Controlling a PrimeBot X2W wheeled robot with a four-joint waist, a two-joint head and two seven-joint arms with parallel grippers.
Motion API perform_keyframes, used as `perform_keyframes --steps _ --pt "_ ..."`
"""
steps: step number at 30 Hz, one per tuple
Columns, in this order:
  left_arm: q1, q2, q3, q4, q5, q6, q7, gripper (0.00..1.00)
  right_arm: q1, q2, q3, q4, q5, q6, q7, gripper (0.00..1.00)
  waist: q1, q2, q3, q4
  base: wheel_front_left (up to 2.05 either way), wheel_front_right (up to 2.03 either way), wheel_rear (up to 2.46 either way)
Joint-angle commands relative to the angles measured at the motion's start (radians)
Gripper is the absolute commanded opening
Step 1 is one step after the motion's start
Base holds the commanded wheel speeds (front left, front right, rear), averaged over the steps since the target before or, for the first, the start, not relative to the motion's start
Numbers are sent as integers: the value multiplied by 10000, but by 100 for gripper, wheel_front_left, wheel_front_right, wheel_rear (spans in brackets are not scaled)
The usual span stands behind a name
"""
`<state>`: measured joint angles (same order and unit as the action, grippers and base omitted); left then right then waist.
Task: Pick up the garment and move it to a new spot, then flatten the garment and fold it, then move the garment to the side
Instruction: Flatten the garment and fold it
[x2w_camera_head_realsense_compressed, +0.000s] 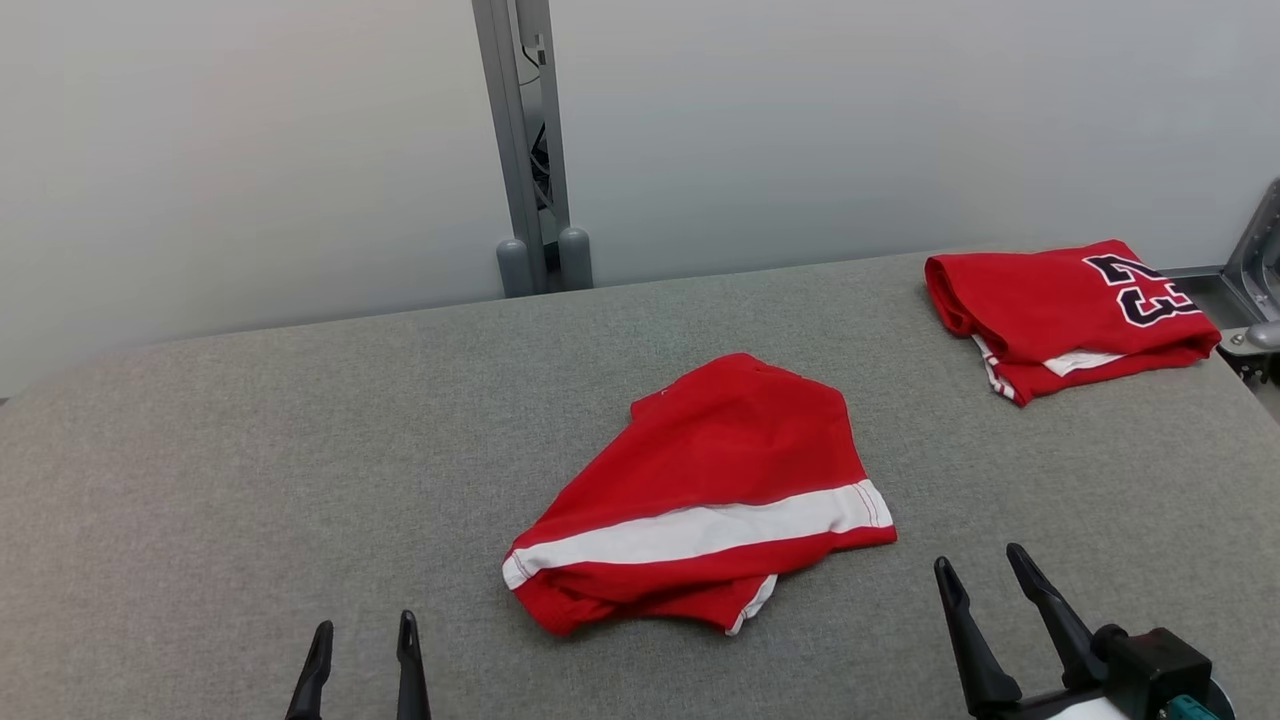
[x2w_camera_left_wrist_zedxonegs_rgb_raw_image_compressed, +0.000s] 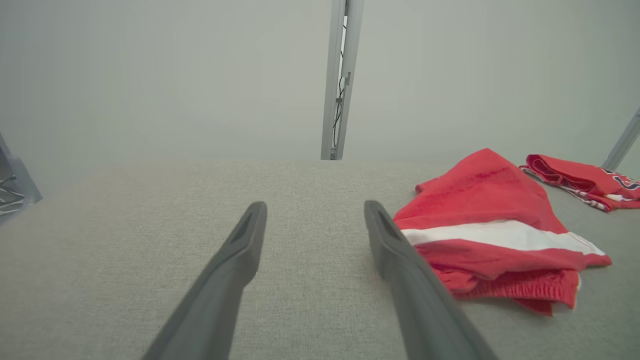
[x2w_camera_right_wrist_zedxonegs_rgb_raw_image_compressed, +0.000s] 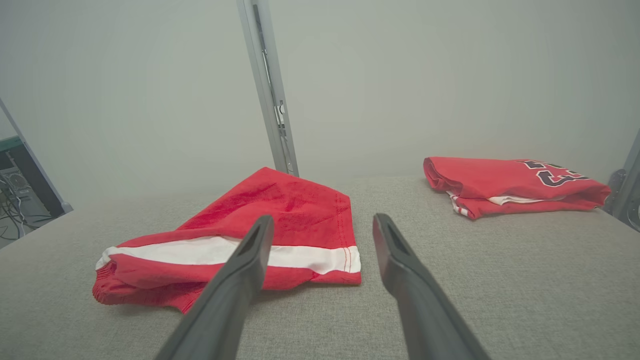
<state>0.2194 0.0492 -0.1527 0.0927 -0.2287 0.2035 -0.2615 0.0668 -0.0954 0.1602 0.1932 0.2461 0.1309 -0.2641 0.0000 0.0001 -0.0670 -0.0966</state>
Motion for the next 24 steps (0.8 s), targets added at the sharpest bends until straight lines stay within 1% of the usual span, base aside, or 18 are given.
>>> perform_keyframes --steps 1,24 --pt "-130 38 -16 -9 59 27 -43 100 57 -57 -42 -46 -25 -3 0 100 0 -1 -4 2 0 0 0" --pt "-115 39 -236 162 468 -69 -43 100 178 69 -29 43 -32 -3 0 100 0 -1 -302 14 0 0 0"
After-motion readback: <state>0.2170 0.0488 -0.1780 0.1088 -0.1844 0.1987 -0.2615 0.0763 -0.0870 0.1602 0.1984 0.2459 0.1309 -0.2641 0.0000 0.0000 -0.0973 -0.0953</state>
